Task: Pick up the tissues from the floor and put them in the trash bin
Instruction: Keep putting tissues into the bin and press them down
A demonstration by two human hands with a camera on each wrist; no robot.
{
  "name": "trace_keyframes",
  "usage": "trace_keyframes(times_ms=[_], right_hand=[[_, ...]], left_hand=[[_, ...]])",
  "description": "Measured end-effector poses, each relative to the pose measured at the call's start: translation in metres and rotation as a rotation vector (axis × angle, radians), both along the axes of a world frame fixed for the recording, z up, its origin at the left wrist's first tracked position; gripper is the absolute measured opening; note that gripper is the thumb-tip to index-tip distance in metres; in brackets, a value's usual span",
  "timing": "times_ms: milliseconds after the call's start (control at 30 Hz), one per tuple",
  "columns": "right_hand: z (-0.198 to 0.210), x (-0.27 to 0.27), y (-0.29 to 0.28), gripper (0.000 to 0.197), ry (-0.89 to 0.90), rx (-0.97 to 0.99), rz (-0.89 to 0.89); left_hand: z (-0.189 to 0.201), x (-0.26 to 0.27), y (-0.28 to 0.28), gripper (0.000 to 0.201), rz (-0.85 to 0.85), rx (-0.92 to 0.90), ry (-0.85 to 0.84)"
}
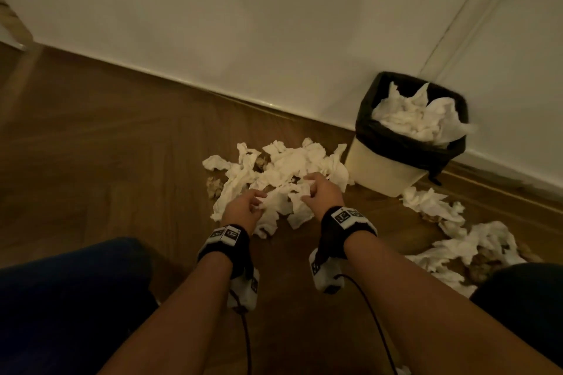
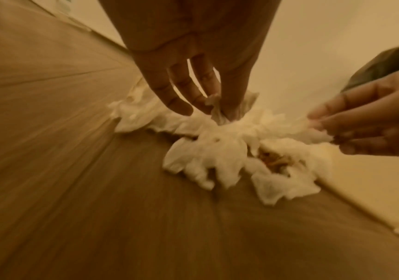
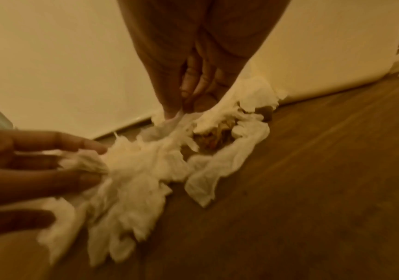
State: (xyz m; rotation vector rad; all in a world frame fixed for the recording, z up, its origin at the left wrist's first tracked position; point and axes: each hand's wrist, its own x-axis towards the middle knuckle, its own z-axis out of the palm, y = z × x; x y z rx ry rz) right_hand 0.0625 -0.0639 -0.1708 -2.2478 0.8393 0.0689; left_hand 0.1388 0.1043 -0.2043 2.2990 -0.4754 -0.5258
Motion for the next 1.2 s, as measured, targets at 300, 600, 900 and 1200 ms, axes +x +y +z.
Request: trace_keyframes(times_ms=[300, 600, 900, 1200], right_hand=[[0.141, -0.017, -0.061, 0.014, -0.368, 0.205, -0.167], [0.266, -0.082, -0.115, 0.018, -0.841, 0.483, -0.414], [0.245, -0.097, -0.159, 0.031, -0.659, 0.271, -0.464], [0.197, -0.073, -0.174, 0.048, -0.311, -0.02, -0.317]], left_hand=[[0.124, 0.002, -0.064, 0.009, -0.087, -0.165, -0.17], [0.282, -0.032, -0.119, 0.017, -0.183, -0.415, -0.397], [0.306, -0.033, -0.195, 0.015, -0.298, -0.315, -0.294], [0.237, -0.013, -0.258, 0.043, -0.422, 0.194, -0.354]])
